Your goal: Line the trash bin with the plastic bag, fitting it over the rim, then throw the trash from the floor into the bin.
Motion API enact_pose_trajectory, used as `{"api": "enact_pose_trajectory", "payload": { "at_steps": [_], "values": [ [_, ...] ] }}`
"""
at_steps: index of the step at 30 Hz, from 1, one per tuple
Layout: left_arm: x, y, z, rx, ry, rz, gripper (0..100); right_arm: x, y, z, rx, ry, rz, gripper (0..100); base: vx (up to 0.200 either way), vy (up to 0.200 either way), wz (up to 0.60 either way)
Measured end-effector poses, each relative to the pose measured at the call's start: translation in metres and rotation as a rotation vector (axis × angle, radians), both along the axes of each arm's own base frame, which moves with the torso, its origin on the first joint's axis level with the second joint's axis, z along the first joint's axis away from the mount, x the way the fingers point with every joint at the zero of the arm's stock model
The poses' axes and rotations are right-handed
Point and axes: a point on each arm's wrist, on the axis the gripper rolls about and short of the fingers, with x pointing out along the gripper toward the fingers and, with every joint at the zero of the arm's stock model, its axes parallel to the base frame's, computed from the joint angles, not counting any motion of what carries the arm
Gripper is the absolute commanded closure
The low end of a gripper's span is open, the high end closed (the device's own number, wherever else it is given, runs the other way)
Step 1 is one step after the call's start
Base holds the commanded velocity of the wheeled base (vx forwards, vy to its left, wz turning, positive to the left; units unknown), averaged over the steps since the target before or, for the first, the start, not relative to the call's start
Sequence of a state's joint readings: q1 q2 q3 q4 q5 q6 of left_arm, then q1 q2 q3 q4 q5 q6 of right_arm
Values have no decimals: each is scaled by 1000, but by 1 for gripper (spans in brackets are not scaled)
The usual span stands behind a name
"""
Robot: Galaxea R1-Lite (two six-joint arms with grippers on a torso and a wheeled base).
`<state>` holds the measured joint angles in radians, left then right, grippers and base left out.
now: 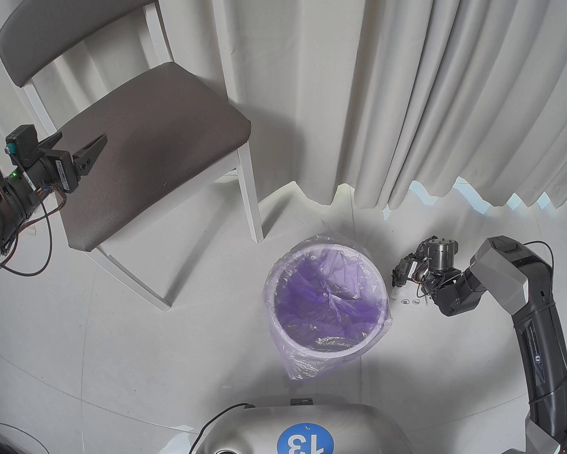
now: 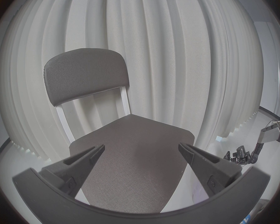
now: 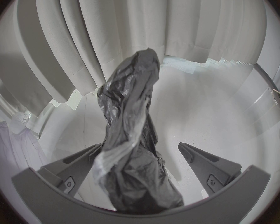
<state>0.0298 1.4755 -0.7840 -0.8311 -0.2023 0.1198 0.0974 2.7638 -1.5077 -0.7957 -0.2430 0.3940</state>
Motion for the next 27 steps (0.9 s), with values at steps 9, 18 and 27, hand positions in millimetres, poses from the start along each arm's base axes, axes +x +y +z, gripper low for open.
{"api": "enact_pose_trajectory", "payload": {
  "at_steps": [9, 18, 27],
  "values": [
    [-1, 0, -1, 7, 3, 0, 0, -1, 0, -6, 3, 12, 0, 100, 0, 0, 0],
    [-1, 0, -2, 8, 6, 0, 0, -2, 0, -9, 2, 20, 0, 100, 0, 0, 0],
    [-2, -1, -6, 32, 14, 1, 0, -2, 0, -10, 1, 24, 2, 100, 0, 0, 0]
  ]
}}
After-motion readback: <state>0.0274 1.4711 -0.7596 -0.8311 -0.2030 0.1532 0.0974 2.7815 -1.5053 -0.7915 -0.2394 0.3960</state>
